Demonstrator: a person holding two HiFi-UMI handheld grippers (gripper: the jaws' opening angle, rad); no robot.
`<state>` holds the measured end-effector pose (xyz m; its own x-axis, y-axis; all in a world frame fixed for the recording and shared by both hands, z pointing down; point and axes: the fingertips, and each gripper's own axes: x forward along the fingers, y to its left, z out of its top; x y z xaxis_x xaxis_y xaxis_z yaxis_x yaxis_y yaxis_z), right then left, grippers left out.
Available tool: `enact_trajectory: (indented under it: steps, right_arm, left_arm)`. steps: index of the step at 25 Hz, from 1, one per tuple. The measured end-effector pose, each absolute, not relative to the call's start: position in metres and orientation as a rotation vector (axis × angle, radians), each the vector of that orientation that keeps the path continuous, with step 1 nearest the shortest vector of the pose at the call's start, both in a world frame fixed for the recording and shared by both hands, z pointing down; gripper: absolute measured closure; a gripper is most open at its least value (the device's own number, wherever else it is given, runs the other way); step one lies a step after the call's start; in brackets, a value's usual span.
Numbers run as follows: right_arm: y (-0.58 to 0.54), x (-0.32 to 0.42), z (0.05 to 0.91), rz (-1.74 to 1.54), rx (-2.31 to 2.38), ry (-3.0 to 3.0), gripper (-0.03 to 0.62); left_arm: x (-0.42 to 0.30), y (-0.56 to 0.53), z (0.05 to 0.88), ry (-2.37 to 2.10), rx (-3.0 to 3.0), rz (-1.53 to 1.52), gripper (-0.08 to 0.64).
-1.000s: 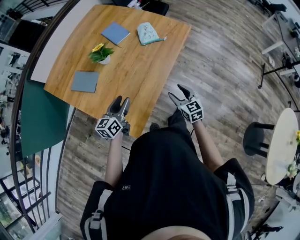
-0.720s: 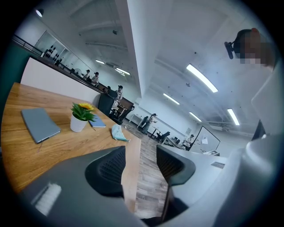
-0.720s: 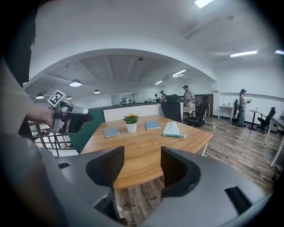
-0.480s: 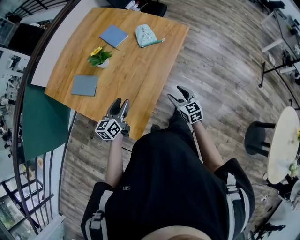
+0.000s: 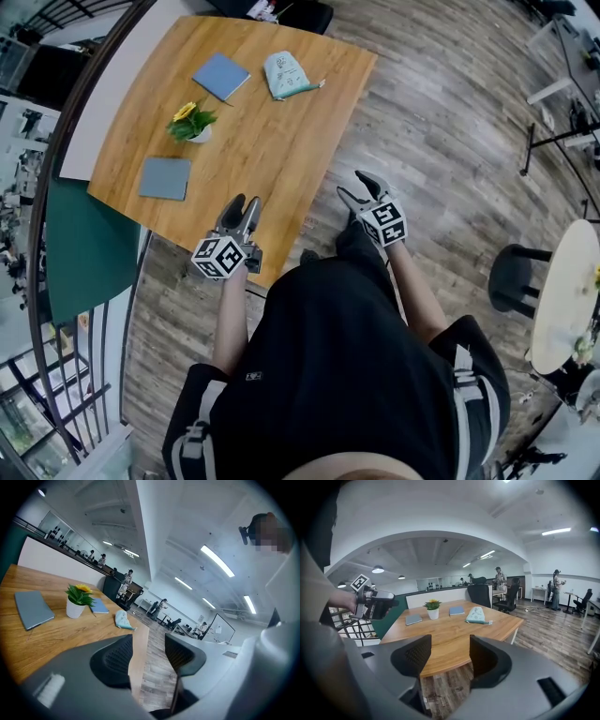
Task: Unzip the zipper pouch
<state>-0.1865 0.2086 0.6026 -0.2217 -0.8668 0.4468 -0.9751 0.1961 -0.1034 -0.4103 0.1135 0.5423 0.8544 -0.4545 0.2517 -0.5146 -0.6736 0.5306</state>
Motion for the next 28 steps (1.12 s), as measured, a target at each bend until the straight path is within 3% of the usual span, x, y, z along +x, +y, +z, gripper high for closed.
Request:
enact_trajectory:
  steps: [28]
  right_arm:
    - [0.148,-0.063,0.612,0.587,1.535,-2.303,0.342]
  left_arm:
    - [-0.29,0.074,0.548,-0.855,2.338,0.185,0.356]
